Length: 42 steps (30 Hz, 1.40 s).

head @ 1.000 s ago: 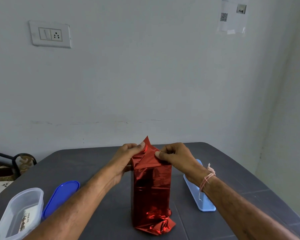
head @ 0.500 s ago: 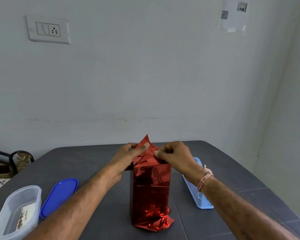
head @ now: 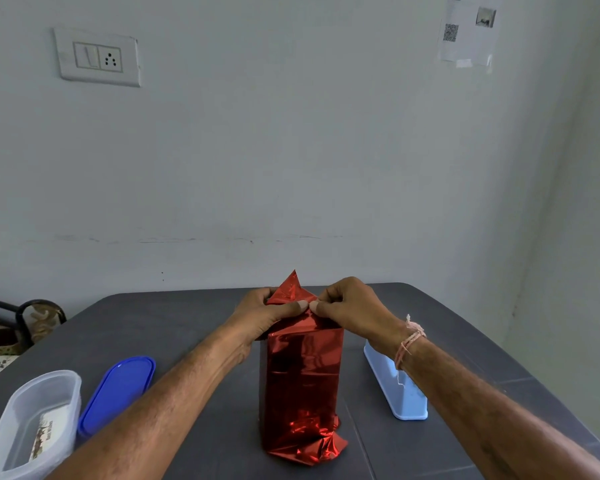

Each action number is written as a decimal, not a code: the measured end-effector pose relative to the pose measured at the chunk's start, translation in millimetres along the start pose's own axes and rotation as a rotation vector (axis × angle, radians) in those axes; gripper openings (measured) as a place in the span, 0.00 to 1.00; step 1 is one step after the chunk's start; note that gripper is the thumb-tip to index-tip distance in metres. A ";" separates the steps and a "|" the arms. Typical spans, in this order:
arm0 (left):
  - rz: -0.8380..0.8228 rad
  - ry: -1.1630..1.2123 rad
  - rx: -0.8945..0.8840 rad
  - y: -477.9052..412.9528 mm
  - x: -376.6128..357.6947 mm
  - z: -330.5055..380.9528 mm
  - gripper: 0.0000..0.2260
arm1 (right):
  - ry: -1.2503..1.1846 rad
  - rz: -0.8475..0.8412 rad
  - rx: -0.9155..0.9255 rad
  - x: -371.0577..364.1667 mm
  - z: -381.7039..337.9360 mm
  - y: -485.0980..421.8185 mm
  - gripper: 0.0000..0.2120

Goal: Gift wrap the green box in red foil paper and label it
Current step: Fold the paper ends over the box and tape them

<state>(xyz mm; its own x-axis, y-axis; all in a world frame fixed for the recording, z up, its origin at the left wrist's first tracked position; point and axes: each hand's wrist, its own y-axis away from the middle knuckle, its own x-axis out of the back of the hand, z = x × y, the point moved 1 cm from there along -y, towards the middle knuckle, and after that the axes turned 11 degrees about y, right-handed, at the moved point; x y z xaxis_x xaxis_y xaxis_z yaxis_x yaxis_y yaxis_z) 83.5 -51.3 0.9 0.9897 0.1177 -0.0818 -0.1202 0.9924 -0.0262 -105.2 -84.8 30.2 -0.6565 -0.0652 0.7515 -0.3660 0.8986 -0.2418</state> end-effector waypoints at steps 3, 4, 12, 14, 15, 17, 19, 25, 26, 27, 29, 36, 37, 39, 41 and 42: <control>-0.016 0.012 0.005 1.8 -0.7 -0.4 0.25 | -0.011 -0.019 -0.015 1.4 1.1 -3.4 0.09; -0.020 0.019 0.005 2.1 -1.1 -0.4 0.24 | -0.018 -0.026 -0.014 2.6 1.0 -4.4 0.07; -0.025 0.012 0.029 1.4 -1.4 -0.9 0.20 | -0.126 -0.150 -0.031 11.1 1.3 -10.3 0.05; -0.014 0.002 0.032 0.0 -1.9 -2.4 0.19 | -0.123 -0.167 -0.034 11.0 2.6 -11.8 0.06; -0.012 0.003 0.035 -0.6 -2.1 -3.2 0.18 | -0.130 -0.171 -0.034 11.1 3.0 -12.1 0.06; -0.005 0.007 0.042 -2.1 -0.9 -5.0 0.17 | -0.134 -0.171 -0.024 10.1 3.2 -12.7 0.06; 0.000 0.009 0.052 -3.4 -0.1 -6.1 0.18 | -0.135 -0.168 -0.013 9.4 3.5 -12.5 0.06; 0.013 0.014 0.056 -3.9 2.3 -8.4 0.20 | -0.207 -0.023 -0.025 16.6 11.9 -10.1 0.05; 0.015 0.010 0.050 -3.3 2.5 -8.6 0.20 | -0.230 0.003 -0.038 18.0 15.4 -9.4 0.05; 0.017 0.007 0.045 -2.6 2.1 -8.7 0.20 | -0.254 0.015 -0.050 19.1 18.9 -7.9 0.06; 0.019 0.012 0.039 -1.4 1.3 -8.6 0.18 | -0.308 0.011 -0.073 20.1 25.2 -3.5 0.06; 0.033 0.015 0.037 4.5 1.4 -8.2 0.16 | -0.448 -0.064 -0.118 17.6 42.7 11.7 0.04; 0.033 0.016 0.039 4.8 2.1 -8.4 0.16 | -0.467 -0.071 -0.119 16.6 44.1 13.5 0.04; 0.030 0.010 0.039 5.1 2.3 -8.2 0.17 | -0.488 -0.101 -0.100 14.4 45.4 17.0 0.06; 0.022 -0.003 0.028 4.4 2.1 -7.7 0.18 | -0.458 -0.122 -0.059 12.0 43.1 19.8 0.08; 0.017 -0.013 0.021 4.5 1.3 -6.8 0.18 | -0.416 -0.116 -0.035 11.6 40.2 21.1 0.09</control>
<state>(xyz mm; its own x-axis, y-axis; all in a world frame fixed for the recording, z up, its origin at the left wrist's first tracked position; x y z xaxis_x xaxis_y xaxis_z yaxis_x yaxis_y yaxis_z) 83.7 -47.0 -6.1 0.9885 0.1345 -0.0692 -0.1351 0.9908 -0.0039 -147.1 -84.1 9.1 -0.8248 -0.3297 0.4593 -0.4355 0.8886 -0.1441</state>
